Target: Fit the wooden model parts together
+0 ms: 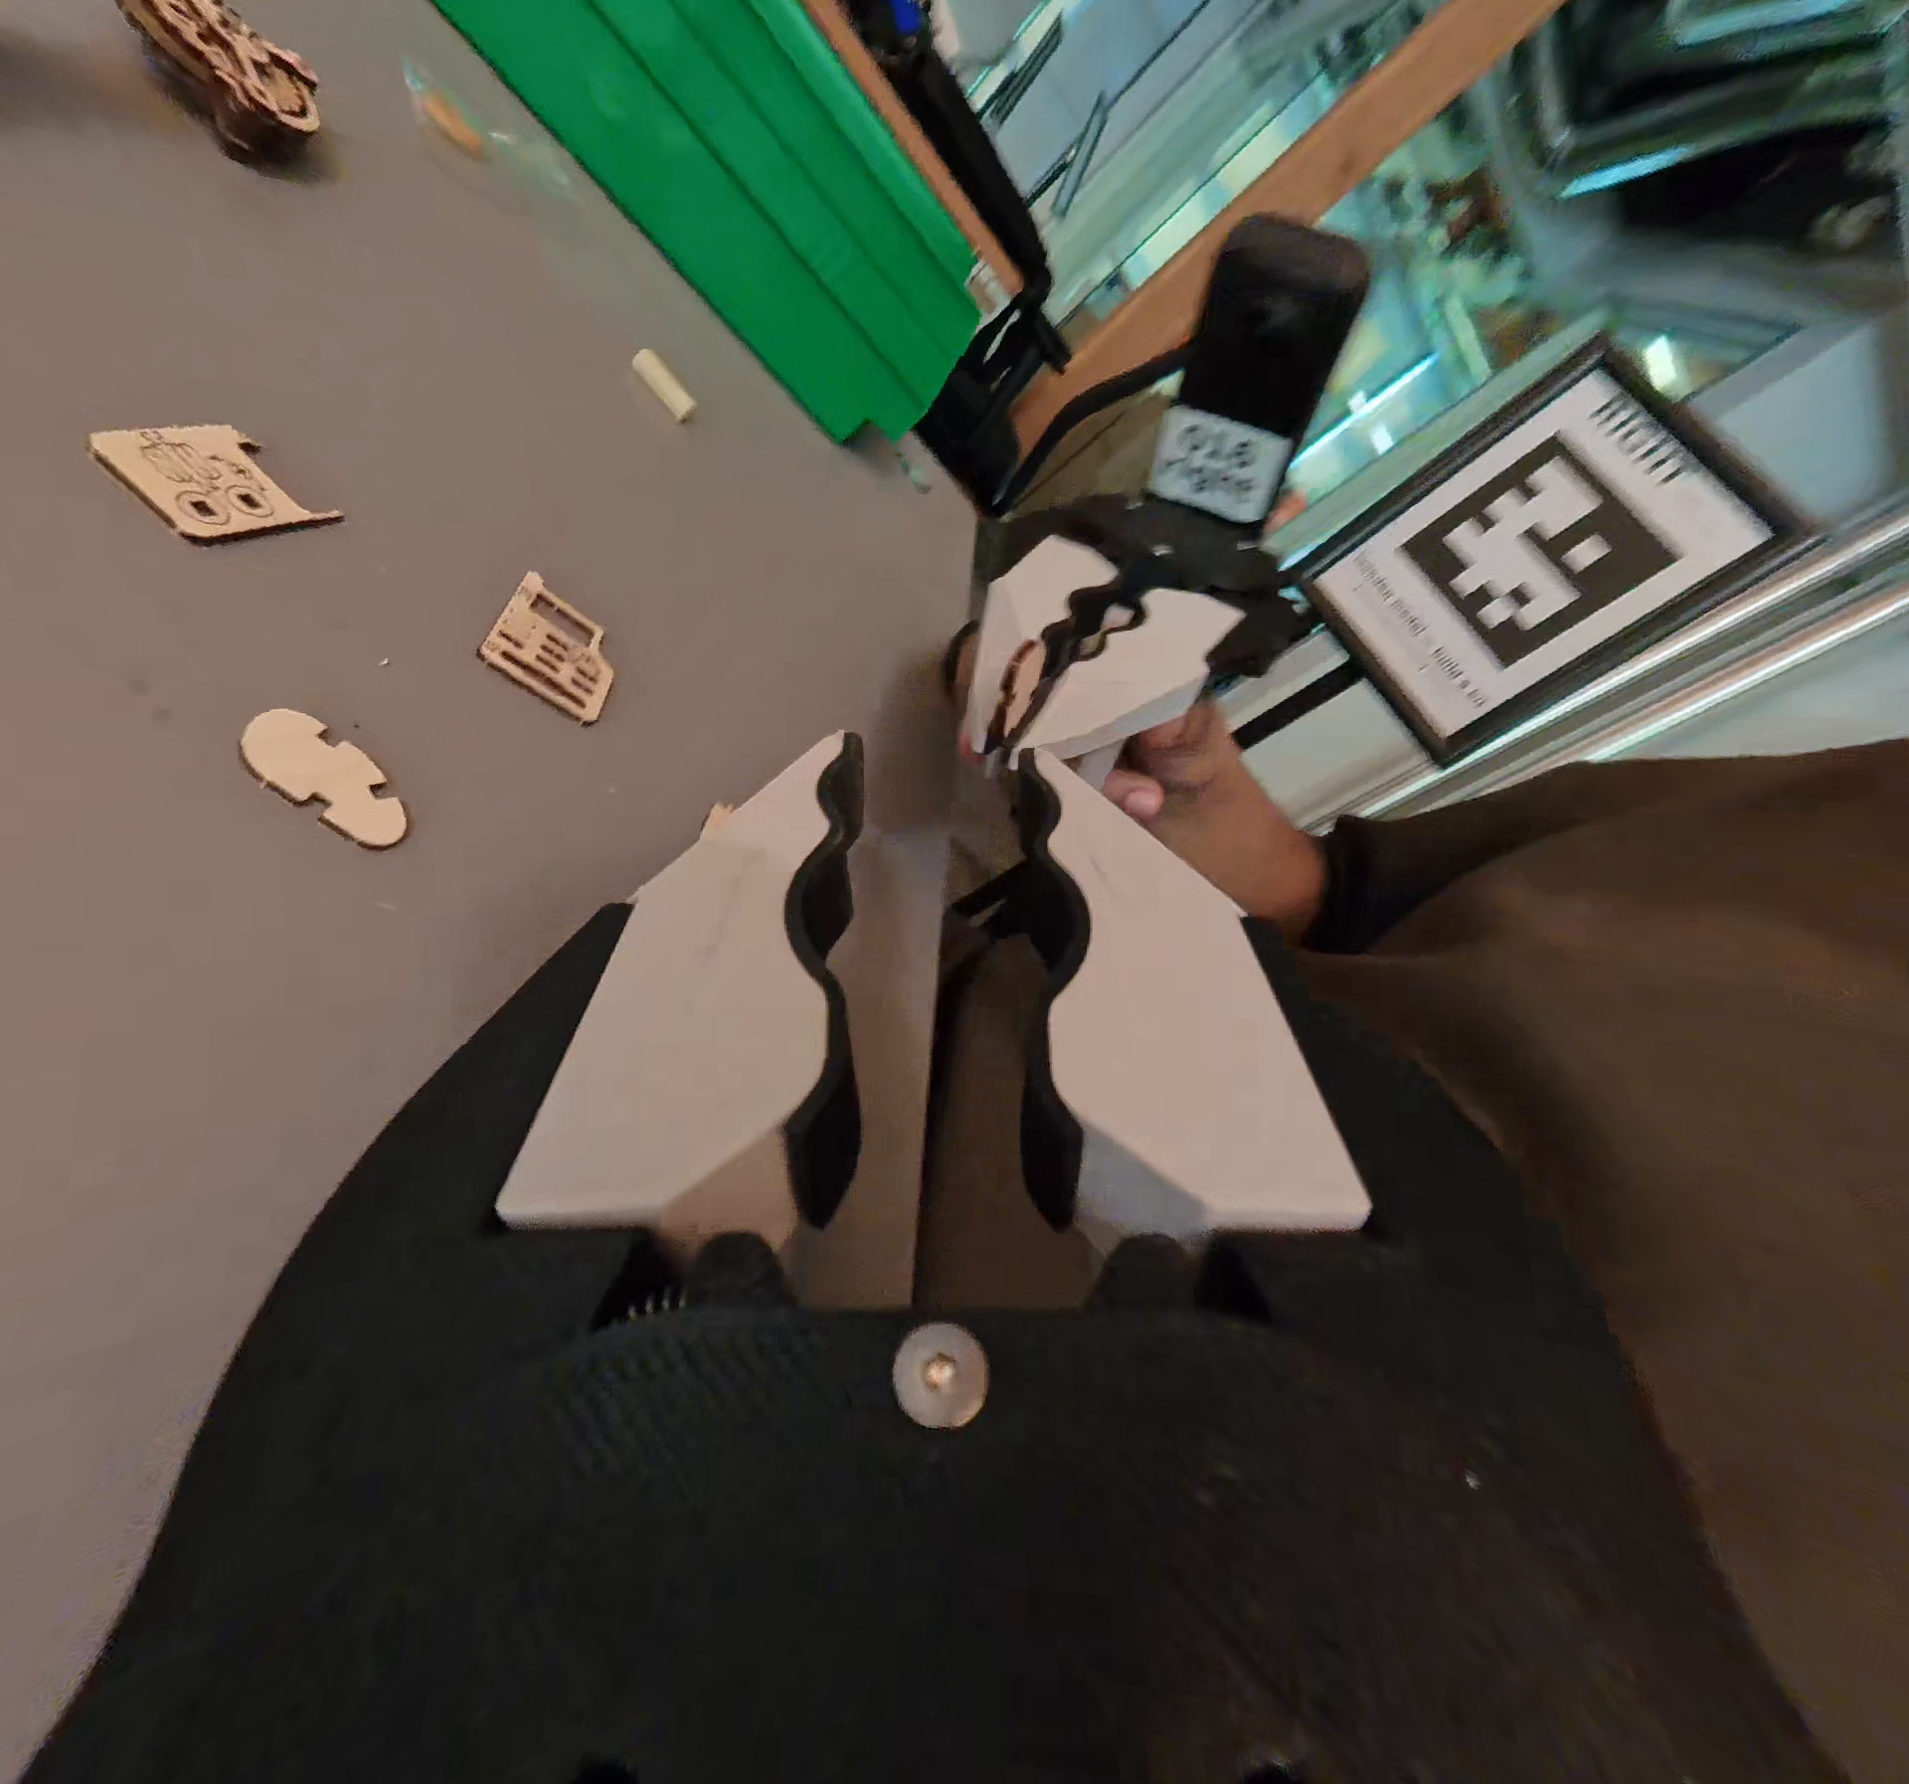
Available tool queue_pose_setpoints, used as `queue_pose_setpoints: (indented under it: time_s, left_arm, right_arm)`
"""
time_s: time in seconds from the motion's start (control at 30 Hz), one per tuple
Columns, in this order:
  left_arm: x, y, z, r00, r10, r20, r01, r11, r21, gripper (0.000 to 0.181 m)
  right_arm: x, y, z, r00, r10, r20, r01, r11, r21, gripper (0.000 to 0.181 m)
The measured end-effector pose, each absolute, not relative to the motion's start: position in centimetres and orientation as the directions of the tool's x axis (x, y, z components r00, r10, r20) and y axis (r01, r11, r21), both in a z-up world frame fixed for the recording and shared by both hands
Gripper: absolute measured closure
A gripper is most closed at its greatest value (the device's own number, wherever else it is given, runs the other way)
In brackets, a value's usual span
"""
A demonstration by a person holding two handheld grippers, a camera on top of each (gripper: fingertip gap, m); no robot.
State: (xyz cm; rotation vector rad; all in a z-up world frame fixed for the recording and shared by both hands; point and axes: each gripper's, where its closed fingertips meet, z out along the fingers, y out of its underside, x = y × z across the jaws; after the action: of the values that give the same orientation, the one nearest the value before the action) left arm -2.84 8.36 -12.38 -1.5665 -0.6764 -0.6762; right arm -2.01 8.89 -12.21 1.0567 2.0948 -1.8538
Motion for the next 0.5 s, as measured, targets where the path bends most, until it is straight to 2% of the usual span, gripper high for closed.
queue_pose_setpoints:
  time_s: [0.13, 0.23, 0.37, 0.43, 0.5]
  left_arm:
    - [-3.9, 8.3, -11.5, 0.577, -0.009, 0.816, 0.816, -0.007, -0.577, 0.155]
    - [-4.3, 8.6, -11.8, 0.566, -0.002, 0.825, 0.825, -0.013, -0.566, 0.155]
    - [-3.8, 9.6, -11.6, 0.520, -0.059, 0.852, 0.852, -0.041, -0.522, 0.158]
    - [-4.1, 9.9, -12.4, 0.515, -0.017, 0.857, 0.855, -0.050, -0.516, 0.162]
    - [-4.7, 9.6, -13.7, 0.561, 0.087, 0.823, 0.828, -0.063, -0.557, 0.166]
  right_arm:
    - [-3.0, 9.6, -12.5, -0.659, 0.333, -0.674, 0.689, -0.092, -0.719, 0.181]
    - [-2.7, 9.5, -12.6, -0.616, 0.280, -0.736, 0.740, -0.115, -0.663, 0.181]
    - [-2.3, 8.8, -13.1, -0.503, 0.209, -0.839, 0.830, -0.154, -0.536, 0.181]
    - [-2.9, 9.3, -13.9, -0.452, 0.253, -0.856, 0.848, -0.177, -0.500, 0.180]
    - [-4.0, 10.8, -14.9, -0.387, 0.380, -0.840, 0.849, -0.207, -0.485, 0.180]
